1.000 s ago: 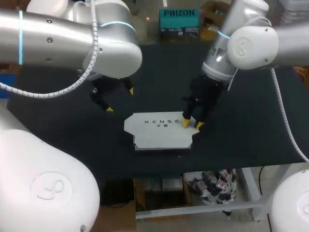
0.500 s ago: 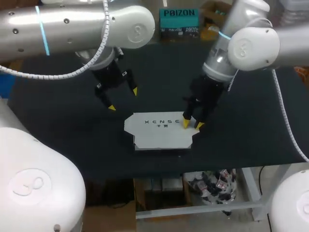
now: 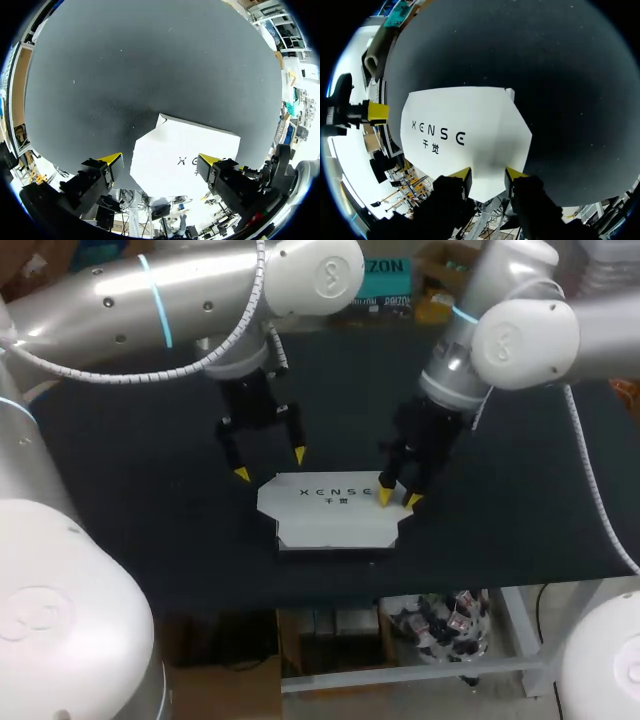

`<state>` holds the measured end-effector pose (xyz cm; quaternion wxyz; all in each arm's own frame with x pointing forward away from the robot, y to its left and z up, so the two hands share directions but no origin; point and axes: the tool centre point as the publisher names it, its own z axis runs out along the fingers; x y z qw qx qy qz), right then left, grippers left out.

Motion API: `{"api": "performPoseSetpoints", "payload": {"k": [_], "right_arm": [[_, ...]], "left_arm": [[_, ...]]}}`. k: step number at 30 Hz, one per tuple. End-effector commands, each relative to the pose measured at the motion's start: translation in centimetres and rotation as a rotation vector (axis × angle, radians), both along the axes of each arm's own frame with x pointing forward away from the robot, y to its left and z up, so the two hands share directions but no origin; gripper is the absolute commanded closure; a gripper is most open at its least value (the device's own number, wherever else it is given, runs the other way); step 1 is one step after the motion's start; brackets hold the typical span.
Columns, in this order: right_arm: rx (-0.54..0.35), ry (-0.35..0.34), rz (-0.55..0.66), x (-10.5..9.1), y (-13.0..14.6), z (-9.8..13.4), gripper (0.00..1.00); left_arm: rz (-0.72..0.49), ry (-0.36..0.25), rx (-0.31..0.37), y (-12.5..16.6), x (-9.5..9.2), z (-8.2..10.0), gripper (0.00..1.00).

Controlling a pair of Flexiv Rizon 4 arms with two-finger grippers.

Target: Assemble the packaging by folding the flat box into shape, placing the metal phone stand inside, and closing the box properly

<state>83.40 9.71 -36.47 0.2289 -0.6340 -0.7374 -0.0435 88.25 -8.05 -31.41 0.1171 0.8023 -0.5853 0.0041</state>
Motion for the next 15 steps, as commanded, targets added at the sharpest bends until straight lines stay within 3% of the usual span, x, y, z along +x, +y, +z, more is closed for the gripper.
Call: {"api": "performPoseSetpoints", "payload": {"k": [1,3,15], "right_arm": [[0.0,-0.002,-0.001,-0.24,0.02,-0.09,0.55],[0.0,-0.002,-0.001,-0.23,0.02,-0.09,0.55],[-0.002,-0.004,0.003,-0.21,0.23,-0.04,0.54]], "left_arm": [[-0.014,0.021,0.079,-0.51,0.03,-0.8,0.0],[-0.007,0.009,0.048,-0.25,-0.02,-1.01,0.0],[-0.007,0.009,0.048,-0.25,-0.02,-1.01,0.0]]}}
